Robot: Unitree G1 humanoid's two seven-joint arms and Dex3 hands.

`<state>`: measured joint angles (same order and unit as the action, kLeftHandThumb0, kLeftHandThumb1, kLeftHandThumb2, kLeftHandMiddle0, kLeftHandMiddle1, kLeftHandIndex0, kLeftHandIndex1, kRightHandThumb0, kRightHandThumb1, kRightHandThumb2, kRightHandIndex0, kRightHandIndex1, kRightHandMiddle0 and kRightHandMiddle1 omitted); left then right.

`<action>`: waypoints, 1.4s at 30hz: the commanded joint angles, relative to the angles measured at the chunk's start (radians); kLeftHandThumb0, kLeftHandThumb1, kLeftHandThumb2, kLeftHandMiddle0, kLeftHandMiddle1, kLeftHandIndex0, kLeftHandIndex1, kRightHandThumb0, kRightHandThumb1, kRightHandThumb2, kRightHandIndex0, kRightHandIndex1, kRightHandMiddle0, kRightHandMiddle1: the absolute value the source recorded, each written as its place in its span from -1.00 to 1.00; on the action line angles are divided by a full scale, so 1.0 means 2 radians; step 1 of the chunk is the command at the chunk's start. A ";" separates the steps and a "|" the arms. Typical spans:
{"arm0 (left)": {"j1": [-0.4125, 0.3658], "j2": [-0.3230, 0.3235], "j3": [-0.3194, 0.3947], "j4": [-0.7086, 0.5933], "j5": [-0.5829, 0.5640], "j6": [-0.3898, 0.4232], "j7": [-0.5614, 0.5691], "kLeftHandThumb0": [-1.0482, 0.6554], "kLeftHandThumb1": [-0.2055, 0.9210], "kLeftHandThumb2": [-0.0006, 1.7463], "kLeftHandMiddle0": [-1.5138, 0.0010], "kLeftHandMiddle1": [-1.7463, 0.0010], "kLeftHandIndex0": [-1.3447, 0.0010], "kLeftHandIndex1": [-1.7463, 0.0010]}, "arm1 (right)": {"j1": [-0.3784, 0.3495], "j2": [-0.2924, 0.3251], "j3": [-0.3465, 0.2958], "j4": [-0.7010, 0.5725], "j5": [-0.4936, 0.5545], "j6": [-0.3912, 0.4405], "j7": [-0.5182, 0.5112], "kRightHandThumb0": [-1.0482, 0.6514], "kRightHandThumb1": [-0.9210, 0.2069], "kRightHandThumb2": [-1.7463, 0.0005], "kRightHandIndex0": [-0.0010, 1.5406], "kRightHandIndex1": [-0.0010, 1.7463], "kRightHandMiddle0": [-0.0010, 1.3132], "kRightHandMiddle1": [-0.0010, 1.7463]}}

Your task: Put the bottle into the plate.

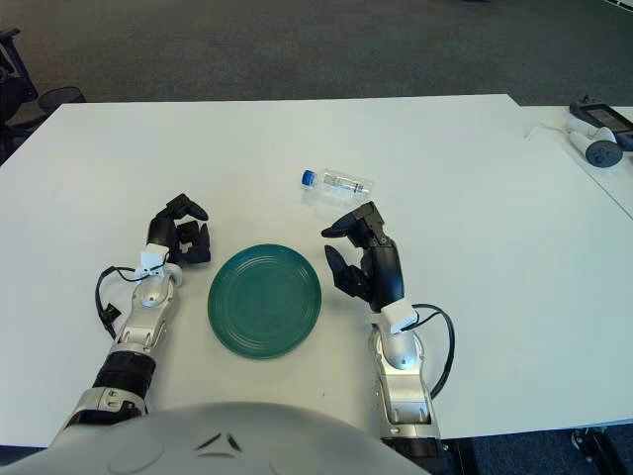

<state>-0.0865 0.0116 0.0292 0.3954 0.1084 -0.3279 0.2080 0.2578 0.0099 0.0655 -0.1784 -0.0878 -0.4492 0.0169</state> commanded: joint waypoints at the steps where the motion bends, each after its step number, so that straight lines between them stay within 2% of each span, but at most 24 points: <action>1: 0.011 0.004 0.000 0.023 0.004 0.021 -0.004 -0.44 -0.48 0.83 -0.73 -1.00 -0.19 -1.00 | -0.056 -0.014 -0.015 -0.027 0.002 0.031 0.003 -0.18 -1.00 0.50 -0.42 0.28 -0.58 0.90; 9: 0.008 0.005 -0.002 0.025 0.005 0.025 -0.004 -0.44 -0.48 0.83 -0.74 -1.00 -0.19 -1.00 | -0.114 -0.026 -0.028 -0.052 -0.011 0.065 -0.004 -0.18 -1.00 0.50 -0.45 0.31 -0.58 0.90; 13: 0.007 0.004 -0.001 0.026 0.005 0.024 -0.001 -0.44 -0.48 0.83 -0.75 -1.00 -0.19 -1.00 | -0.173 -0.035 -0.038 -0.049 -0.018 0.089 -0.011 -0.18 -1.00 0.51 -0.45 0.35 -0.57 0.89; 18: 0.005 0.003 -0.002 0.033 0.005 0.016 0.000 -0.44 -0.48 0.83 -0.75 -1.00 -0.19 -1.00 | -0.244 -0.050 -0.046 -0.003 -0.020 0.073 -0.011 -0.18 -1.00 0.50 -0.47 0.40 -0.58 0.89; 23: 0.005 0.000 -0.001 0.034 -0.002 0.013 -0.004 -0.44 -0.48 0.83 -0.74 -1.00 -0.19 -1.00 | -0.274 -0.073 -0.049 -0.002 -0.031 0.078 -0.002 -0.17 -1.00 0.48 -0.51 0.45 -0.61 0.92; 31: 0.006 -0.004 -0.002 0.034 0.003 0.013 0.004 -0.45 -0.49 0.84 -0.73 -1.00 -0.20 -1.00 | -0.325 -0.113 -0.054 -0.002 -0.065 0.124 0.006 -0.17 -1.00 0.45 -0.59 0.47 -0.65 0.95; 35: 0.007 -0.006 -0.001 0.035 0.001 0.013 0.007 -0.45 -0.51 0.85 -0.73 -1.00 -0.21 -1.00 | -0.360 -0.127 -0.041 0.009 -0.121 0.143 -0.010 -0.18 -1.00 0.45 -0.63 0.42 -0.66 0.96; 38: 0.007 -0.007 0.000 0.034 0.000 0.013 0.008 -0.46 -0.52 0.86 -0.73 -1.00 -0.22 -1.00 | -0.364 -0.128 -0.034 0.009 -0.135 0.145 -0.014 -0.18 -1.00 0.45 -0.63 0.36 -0.65 0.95; 42: 0.009 -0.008 -0.001 0.032 0.001 0.011 0.008 -0.46 -0.52 0.86 -0.73 -1.00 -0.22 -1.00 | -0.356 -0.127 -0.013 -0.017 -0.143 0.173 0.009 -0.18 -1.00 0.49 -0.57 0.24 -0.60 0.92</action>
<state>-0.1079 -0.0025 0.0307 0.4239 0.1014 -0.3440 0.2264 -0.4583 -0.2454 0.0061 -0.1823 -0.3554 -0.1401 0.0015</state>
